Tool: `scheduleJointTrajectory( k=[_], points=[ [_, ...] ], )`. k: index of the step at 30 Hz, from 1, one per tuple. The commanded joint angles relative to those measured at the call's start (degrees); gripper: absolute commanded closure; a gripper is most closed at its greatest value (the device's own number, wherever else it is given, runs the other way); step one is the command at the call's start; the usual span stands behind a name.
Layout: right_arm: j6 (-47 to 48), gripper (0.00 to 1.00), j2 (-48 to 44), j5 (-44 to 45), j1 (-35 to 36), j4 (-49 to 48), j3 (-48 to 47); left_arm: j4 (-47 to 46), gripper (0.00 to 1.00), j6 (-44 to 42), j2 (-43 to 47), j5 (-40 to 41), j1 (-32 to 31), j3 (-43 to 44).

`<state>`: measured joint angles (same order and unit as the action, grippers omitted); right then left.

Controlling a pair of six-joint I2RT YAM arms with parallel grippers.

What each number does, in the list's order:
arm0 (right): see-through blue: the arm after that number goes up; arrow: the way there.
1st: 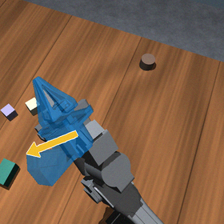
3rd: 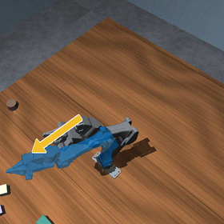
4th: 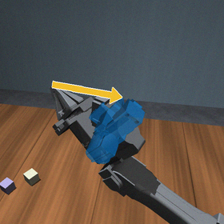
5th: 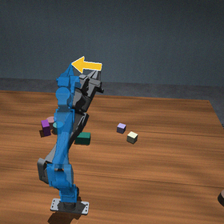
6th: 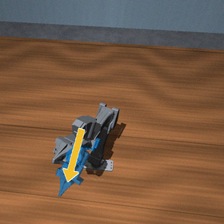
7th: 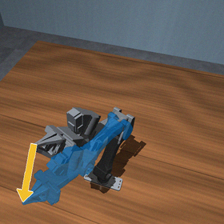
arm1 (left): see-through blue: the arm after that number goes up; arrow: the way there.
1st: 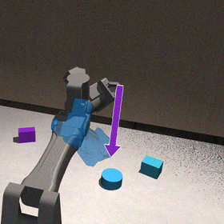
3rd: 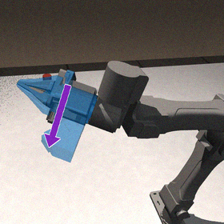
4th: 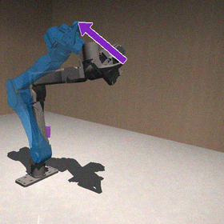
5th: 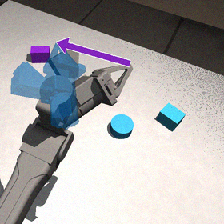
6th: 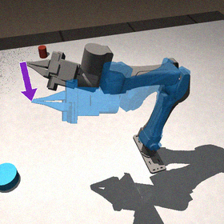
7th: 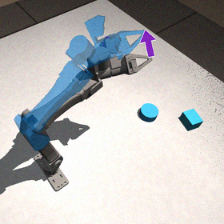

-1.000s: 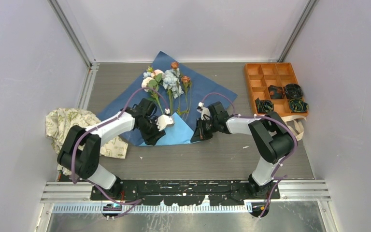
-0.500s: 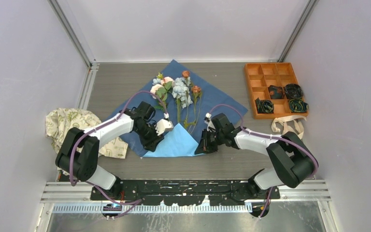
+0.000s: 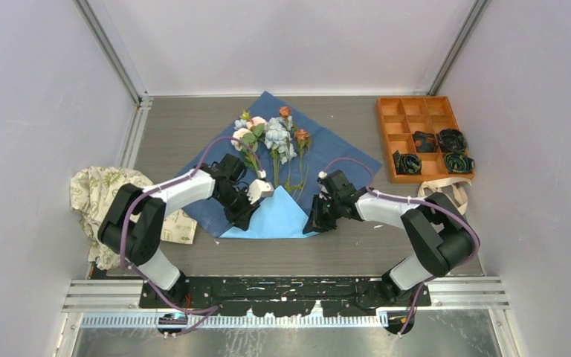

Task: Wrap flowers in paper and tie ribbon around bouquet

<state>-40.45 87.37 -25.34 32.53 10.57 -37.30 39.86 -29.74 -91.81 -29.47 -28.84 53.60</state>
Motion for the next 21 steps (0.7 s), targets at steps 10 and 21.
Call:
scheduleJointTrajectory(
  k=[10, 21],
  points=[
    [9.4, 0.62, -11.6, 30.7, 3.9, 25.3, -14.7, 2.2, 1.0, 6.0, -8.4, 6.3, -0.3, 5.4],
    [-9.8, 0.98, -4.2, 7.5, 14.8, -30.8, -2.3, 1.4, 1.0, 7.9, -8.2, 6.8, 0.3, 5.2]
  ],
)
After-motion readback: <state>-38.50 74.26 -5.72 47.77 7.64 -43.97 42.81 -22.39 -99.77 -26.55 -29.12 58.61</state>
